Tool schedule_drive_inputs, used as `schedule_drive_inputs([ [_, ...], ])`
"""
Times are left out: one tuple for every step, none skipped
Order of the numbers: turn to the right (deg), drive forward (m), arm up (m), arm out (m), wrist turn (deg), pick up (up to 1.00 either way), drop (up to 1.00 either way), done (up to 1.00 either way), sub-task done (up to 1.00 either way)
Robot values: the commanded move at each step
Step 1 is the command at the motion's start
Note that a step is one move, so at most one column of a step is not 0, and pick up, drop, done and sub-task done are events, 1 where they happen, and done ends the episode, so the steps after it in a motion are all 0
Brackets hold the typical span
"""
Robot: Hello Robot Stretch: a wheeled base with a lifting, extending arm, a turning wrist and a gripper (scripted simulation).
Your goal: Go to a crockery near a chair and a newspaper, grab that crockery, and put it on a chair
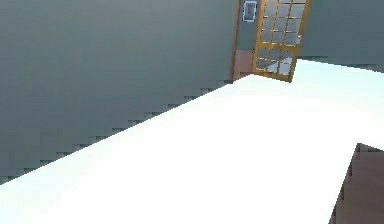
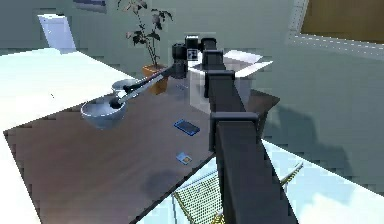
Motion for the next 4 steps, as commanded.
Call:
schedule_drive_inputs([
  [0.0,0.0,0.0,0.0,45.0,0.0,0.0,0.0,0.0],
  [0.0,0.0,0.0,0.0,45.0,0.0,0.0,0.0,0.0],
  [0.0,0.0,0.0,0.0,45.0,0.0,0.0,0.0,0.0],
  [0.0,0.0,0.0,0.0,9.0,0.0,0.0,0.0,0.0],
])
